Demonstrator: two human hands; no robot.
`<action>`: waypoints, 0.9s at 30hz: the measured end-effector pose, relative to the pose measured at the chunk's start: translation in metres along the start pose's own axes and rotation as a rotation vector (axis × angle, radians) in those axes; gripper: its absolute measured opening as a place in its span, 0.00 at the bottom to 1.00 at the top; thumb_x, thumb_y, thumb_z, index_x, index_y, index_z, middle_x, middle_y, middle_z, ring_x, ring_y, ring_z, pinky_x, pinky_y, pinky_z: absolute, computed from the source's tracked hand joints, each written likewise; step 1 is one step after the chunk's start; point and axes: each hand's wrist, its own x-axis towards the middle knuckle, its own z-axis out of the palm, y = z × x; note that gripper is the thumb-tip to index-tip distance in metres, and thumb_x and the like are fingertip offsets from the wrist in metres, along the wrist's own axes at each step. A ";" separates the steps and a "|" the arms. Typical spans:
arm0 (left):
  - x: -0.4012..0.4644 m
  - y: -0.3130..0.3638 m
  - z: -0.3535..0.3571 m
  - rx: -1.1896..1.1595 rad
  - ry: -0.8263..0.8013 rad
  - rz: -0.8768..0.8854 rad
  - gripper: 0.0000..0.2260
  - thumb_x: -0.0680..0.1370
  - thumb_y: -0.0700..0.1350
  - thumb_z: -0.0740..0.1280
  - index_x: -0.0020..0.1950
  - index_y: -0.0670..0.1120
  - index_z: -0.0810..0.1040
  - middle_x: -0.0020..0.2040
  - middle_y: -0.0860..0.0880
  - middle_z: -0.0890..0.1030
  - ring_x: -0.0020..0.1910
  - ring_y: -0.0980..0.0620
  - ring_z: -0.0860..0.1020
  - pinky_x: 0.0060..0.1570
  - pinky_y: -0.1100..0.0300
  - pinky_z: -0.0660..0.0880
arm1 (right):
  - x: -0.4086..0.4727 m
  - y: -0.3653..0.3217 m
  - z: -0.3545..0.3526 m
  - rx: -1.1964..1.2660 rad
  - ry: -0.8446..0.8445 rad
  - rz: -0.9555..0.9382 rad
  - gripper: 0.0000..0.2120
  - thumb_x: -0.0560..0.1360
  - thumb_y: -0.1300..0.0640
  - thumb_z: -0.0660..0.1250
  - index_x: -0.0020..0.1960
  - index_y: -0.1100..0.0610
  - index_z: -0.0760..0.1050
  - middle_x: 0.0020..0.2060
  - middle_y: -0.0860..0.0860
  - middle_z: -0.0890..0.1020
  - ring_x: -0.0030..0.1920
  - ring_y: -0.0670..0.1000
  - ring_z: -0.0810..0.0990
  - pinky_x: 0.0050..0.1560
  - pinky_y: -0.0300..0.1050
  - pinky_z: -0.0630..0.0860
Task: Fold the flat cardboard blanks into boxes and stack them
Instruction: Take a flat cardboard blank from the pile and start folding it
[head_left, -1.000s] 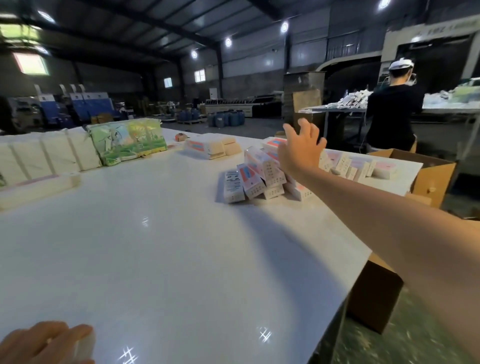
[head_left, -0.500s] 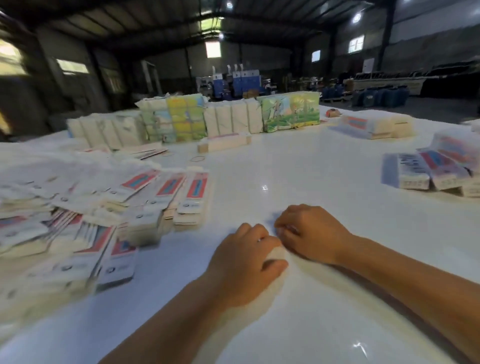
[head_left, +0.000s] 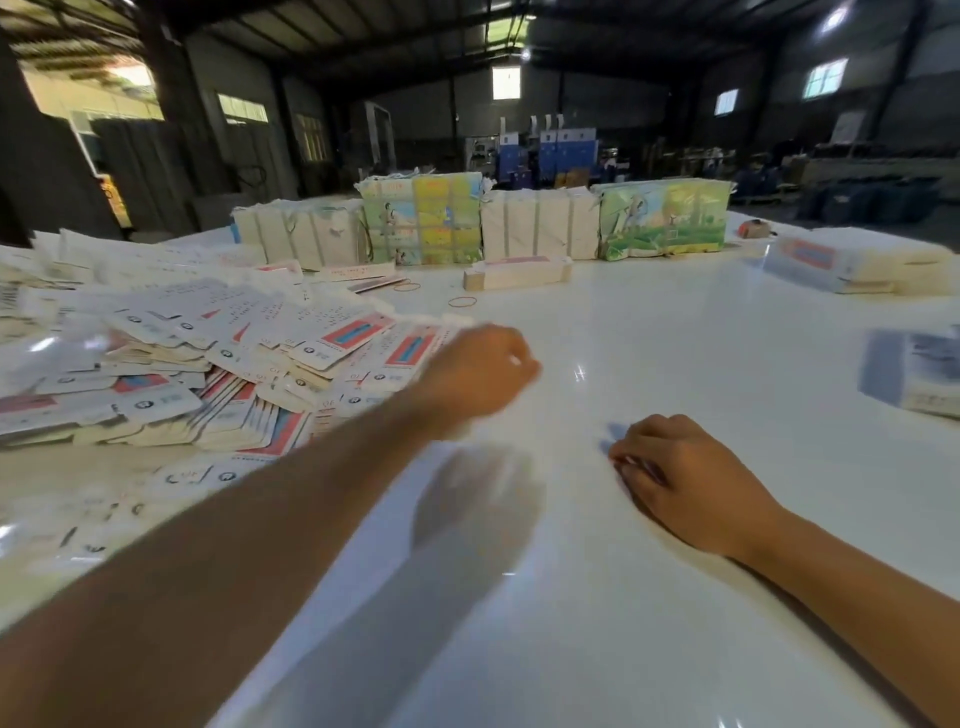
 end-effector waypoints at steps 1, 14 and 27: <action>0.018 -0.013 -0.009 0.124 0.037 -0.055 0.10 0.76 0.52 0.63 0.54 0.50 0.78 0.54 0.50 0.78 0.50 0.49 0.76 0.51 0.54 0.75 | -0.001 0.000 0.000 0.008 0.002 -0.001 0.11 0.79 0.56 0.61 0.55 0.55 0.81 0.55 0.50 0.79 0.56 0.53 0.74 0.56 0.44 0.70; 0.047 -0.094 -0.032 0.100 0.014 -0.620 0.21 0.70 0.43 0.72 0.58 0.35 0.73 0.44 0.38 0.75 0.44 0.39 0.76 0.32 0.58 0.69 | 0.003 0.000 0.002 0.011 0.012 0.017 0.12 0.78 0.58 0.61 0.55 0.57 0.81 0.54 0.55 0.78 0.56 0.58 0.74 0.56 0.49 0.71; -0.046 0.015 0.014 0.075 -0.186 0.026 0.42 0.66 0.39 0.71 0.76 0.52 0.56 0.68 0.48 0.60 0.59 0.47 0.69 0.40 0.62 0.72 | 0.015 0.011 -0.020 1.278 0.468 0.716 0.12 0.80 0.59 0.56 0.47 0.63 0.76 0.33 0.55 0.78 0.29 0.50 0.80 0.29 0.42 0.77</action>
